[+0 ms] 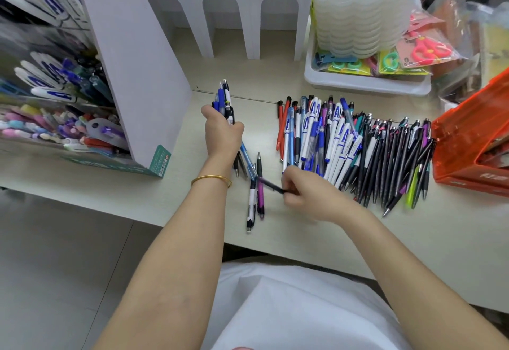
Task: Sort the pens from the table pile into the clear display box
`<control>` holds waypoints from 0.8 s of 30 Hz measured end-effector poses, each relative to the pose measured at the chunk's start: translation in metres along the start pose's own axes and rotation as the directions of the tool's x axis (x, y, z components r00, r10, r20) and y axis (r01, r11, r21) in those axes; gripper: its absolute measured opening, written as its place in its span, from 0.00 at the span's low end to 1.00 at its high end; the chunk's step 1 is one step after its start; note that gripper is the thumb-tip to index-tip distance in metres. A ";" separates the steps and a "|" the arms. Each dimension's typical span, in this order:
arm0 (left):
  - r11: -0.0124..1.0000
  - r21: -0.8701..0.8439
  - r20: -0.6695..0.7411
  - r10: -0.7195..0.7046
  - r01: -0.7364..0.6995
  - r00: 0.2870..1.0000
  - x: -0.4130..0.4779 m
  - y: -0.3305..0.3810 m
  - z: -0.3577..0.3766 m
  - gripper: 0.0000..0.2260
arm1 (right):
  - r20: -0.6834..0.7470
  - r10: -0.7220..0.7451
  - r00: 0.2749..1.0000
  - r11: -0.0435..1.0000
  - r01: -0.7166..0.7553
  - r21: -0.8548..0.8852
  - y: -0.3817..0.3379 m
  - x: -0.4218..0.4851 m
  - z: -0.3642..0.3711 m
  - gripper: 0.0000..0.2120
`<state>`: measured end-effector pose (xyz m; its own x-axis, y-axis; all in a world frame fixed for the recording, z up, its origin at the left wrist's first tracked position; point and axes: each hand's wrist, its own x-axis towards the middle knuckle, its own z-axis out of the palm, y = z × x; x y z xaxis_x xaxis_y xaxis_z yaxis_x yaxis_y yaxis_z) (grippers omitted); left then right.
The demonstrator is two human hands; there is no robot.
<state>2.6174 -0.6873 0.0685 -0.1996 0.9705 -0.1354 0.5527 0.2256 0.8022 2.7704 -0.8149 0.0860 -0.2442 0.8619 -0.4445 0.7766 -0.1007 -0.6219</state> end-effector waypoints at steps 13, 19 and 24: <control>0.985 -0.153 -0.048 -0.082 0.074 0.995 -0.011 -0.025 -0.051 0.16 | -0.299 0.316 0.901 0.932 -0.353 -0.080 -0.057 0.050 0.066 0.12; 0.924 -0.359 0.016 -0.130 0.127 0.991 -0.024 -0.024 -0.052 0.11 | -0.411 0.273 0.870 0.913 -0.369 -0.173 -0.053 0.060 0.061 0.07; 0.833 -0.531 0.081 -0.136 0.158 0.987 -0.033 -0.022 -0.043 0.12 | -0.434 0.251 0.865 0.809 0.058 0.585 -0.061 0.073 0.048 0.06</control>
<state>2.5772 -0.7281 0.0804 -0.2067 0.9346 -0.2897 -0.0008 0.2959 0.9552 2.6770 -0.7695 0.0601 0.2359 0.9360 -0.2611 0.2749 -0.3220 -0.9060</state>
